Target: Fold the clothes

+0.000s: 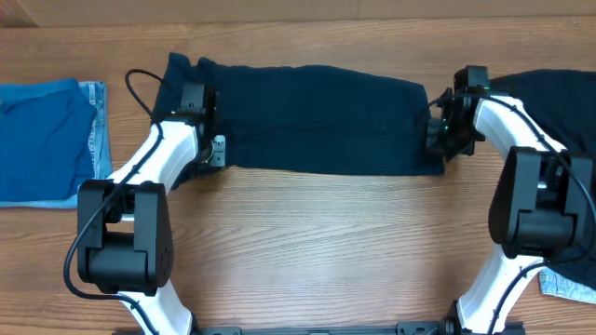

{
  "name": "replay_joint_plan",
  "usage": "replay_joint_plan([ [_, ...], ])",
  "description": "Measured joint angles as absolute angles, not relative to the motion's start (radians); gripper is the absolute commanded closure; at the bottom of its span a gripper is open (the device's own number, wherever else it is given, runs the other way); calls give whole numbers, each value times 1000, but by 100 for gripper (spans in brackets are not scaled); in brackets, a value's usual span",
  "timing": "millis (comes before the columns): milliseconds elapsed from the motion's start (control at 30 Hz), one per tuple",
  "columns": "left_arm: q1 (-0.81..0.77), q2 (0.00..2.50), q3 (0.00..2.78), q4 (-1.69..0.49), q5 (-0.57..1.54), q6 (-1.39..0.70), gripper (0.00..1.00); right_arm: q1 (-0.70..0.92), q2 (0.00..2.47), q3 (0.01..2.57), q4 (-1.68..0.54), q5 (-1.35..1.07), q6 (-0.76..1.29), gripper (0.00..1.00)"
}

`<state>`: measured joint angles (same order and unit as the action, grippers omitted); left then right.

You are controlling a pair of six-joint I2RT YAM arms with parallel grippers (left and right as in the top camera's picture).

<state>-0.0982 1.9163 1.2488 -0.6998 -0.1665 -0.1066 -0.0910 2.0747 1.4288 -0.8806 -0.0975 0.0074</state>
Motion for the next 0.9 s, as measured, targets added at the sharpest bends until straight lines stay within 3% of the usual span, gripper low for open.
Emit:
replay_joint_plan([
  [200,-98,1929,1210,-646,-232,-107,49,-91,2056,1392,-849,-97,13,96],
  [500,-98,1982,1269,-777,-253,-157,48,-91,2054,1392,-893,-101,22,96],
  [633,-78,1995,1287,-839,-250,-175,44,-91,2053,1392,-926,-106,25,90],
  [667,-70,1995,1287,-859,-247,-182,46,-91,2052,1392,-946,-108,24,90],
  [733,-43,1995,1287,-910,-239,-186,65,-90,2052,1392,-976,-109,23,89],
  [900,3,2000,1277,-1005,-194,-189,73,-90,2052,1391,-1021,-120,23,88],
])
